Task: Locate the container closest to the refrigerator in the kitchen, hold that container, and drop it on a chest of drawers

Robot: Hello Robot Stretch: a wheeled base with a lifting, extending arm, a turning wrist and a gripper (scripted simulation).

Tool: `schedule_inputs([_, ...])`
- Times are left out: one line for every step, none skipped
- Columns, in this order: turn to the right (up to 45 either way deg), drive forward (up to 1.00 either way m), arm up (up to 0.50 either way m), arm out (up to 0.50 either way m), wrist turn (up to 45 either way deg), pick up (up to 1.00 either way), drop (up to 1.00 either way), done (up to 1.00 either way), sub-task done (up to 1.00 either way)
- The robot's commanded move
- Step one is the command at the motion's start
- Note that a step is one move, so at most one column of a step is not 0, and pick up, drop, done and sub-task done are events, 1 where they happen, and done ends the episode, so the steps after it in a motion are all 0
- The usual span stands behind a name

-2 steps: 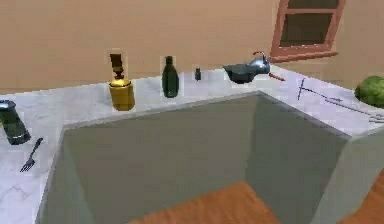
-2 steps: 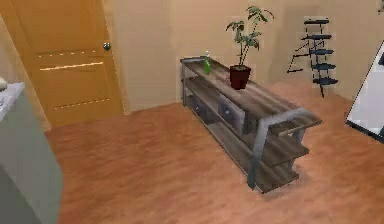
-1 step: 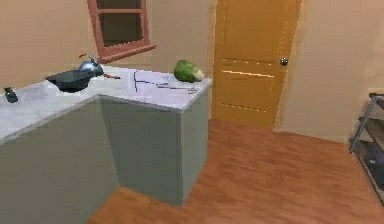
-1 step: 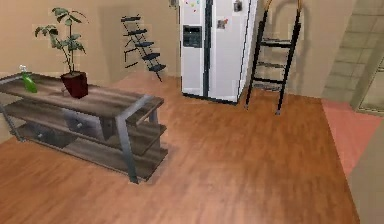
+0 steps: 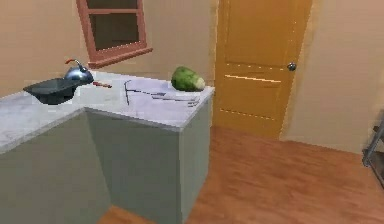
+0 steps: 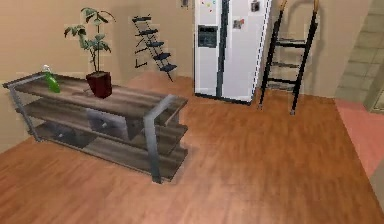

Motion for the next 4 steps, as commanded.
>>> schedule_inputs([-45.0,0.00,0.00,0.00,0.0,0.00,0.00,0.00,0.00])
schedule_inputs([45.0,0.00,0.00,0.00,0.0,0.00,0.00,0.00,0.00])
schedule_inputs([24.0,0.00,0.00,0.00,0.0,0.00,0.00,0.00,0.00])
schedule_inputs([0.0,0.10,0.00,0.00,0.0,0.00,0.00,0.00,0.00])
